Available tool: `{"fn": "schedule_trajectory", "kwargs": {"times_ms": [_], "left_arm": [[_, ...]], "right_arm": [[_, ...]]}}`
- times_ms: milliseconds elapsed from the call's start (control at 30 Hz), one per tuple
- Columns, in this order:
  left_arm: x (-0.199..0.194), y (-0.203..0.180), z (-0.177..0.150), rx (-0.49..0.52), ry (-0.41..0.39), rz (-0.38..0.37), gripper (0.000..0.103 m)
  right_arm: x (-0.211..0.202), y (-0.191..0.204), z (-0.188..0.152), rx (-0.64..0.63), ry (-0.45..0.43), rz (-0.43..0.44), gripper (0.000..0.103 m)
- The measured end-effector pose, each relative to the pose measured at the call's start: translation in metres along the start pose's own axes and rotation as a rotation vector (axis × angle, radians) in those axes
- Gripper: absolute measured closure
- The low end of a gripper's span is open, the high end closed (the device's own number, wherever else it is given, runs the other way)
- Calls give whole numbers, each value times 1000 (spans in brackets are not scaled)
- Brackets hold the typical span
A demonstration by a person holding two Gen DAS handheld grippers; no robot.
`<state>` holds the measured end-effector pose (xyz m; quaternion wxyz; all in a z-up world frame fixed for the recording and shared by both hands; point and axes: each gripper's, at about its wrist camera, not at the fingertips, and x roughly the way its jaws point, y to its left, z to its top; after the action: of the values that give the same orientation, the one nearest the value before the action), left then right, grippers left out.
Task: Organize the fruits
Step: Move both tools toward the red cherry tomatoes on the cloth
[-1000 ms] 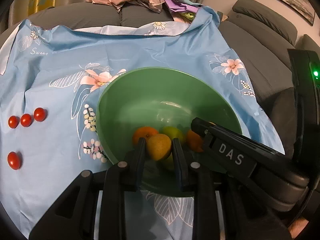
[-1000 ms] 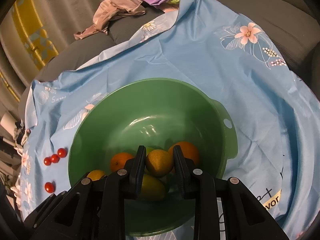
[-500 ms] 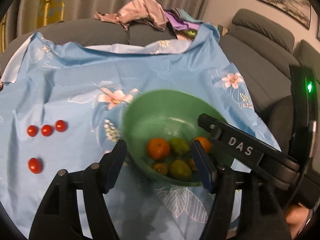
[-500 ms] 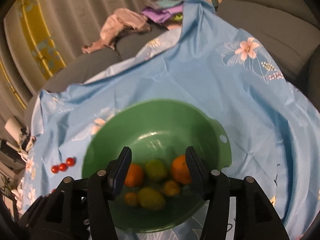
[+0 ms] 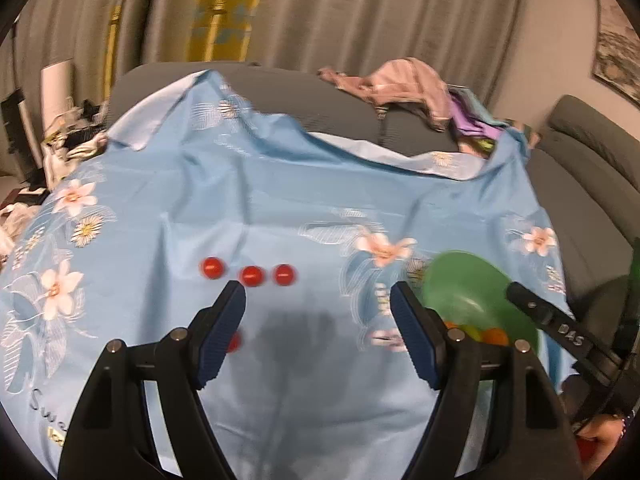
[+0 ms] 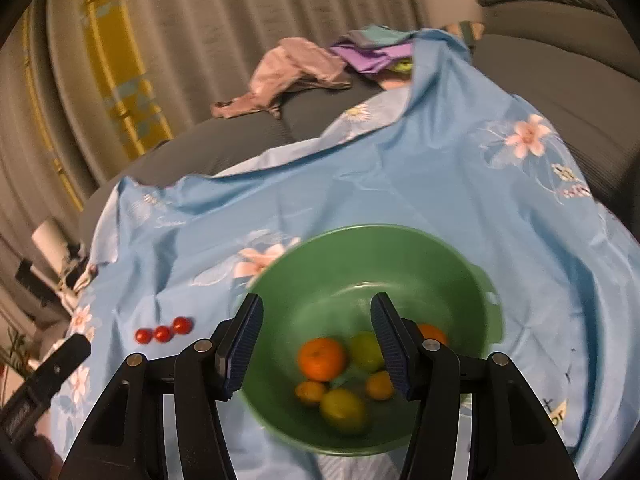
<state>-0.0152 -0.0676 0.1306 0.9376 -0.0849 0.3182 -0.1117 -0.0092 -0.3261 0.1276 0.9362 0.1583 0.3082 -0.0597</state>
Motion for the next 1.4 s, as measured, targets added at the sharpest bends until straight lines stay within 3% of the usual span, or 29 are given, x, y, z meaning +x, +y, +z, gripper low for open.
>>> {"fn": "schedule_trajectory", "kwargs": {"times_ms": [133,433,833,967,1100,1200,1400], "left_arm": [[4,18,-1,-15,6,83,28],[7,48,-1,-78,34,121,28],[27,77,-2,-156,100,71,29],[44,81,-5,-170,151,60,30],[59,88,-10,-183,200,58,38],[70,92,-13,-198,237,59,44],[92,92,-20,-211,312,59,50]], "right_arm": [[8,16,-5,-41,20,12,46],[16,45,-16,-137,54,48,46],[26,95,-22,-283,77,56,46],[44,119,-24,-347,123,83,46],[68,144,-25,-403,210,136,46],[100,157,-20,-385,306,181,46],[153,161,-19,-298,403,201,48]]}}
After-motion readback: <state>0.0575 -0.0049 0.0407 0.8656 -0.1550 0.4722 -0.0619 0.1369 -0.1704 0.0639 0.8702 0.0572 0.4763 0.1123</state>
